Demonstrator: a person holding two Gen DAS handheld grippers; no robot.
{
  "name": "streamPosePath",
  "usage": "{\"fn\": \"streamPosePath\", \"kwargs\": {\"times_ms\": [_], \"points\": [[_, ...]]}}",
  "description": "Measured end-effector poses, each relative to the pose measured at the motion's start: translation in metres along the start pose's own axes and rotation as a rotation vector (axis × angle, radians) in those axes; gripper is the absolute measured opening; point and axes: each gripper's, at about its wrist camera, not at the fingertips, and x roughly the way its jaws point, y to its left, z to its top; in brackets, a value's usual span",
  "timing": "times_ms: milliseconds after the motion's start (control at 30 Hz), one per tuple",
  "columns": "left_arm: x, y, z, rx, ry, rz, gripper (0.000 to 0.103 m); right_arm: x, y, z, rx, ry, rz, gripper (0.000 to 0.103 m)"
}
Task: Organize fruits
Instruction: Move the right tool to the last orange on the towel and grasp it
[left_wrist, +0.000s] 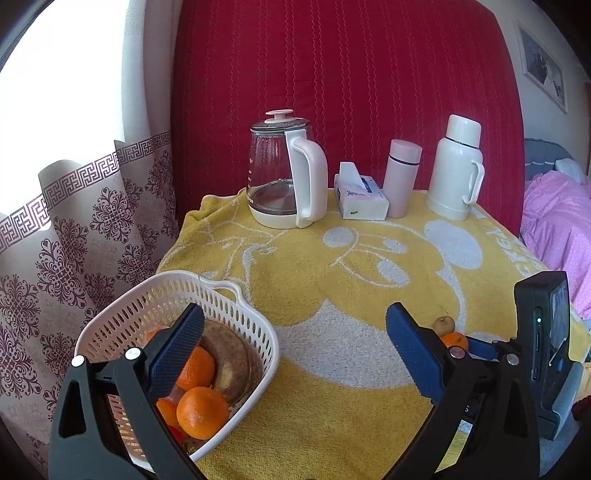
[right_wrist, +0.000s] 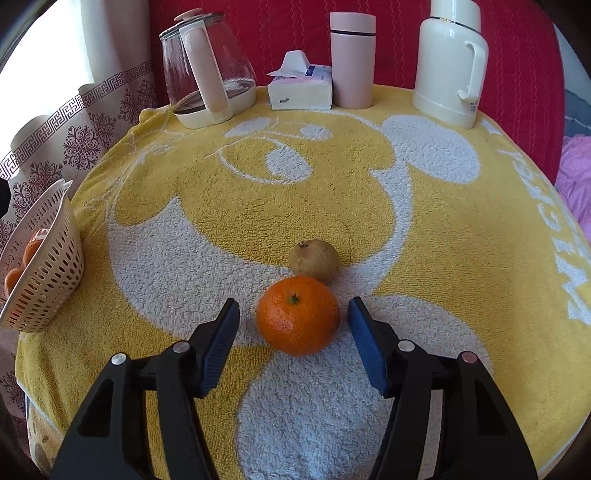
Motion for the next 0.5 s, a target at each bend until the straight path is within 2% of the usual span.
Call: {"fn": "streamPosePath", "kwargs": {"times_ms": [167,367,500], "points": [[0.002,0.000,-0.001,0.005,0.005,0.003,0.100,0.002,-0.003,0.002,-0.005,-0.012,-0.021,0.041],[0.006,-0.002,-0.003,0.010,0.011,0.008,0.100,-0.018,-0.032,-0.013,0.040,-0.028,0.002,0.041],[0.012,-0.011,-0.007,0.021,0.025,-0.001,0.100,-0.030,-0.063,-0.021,0.065,-0.050,-0.020,0.041]]}}
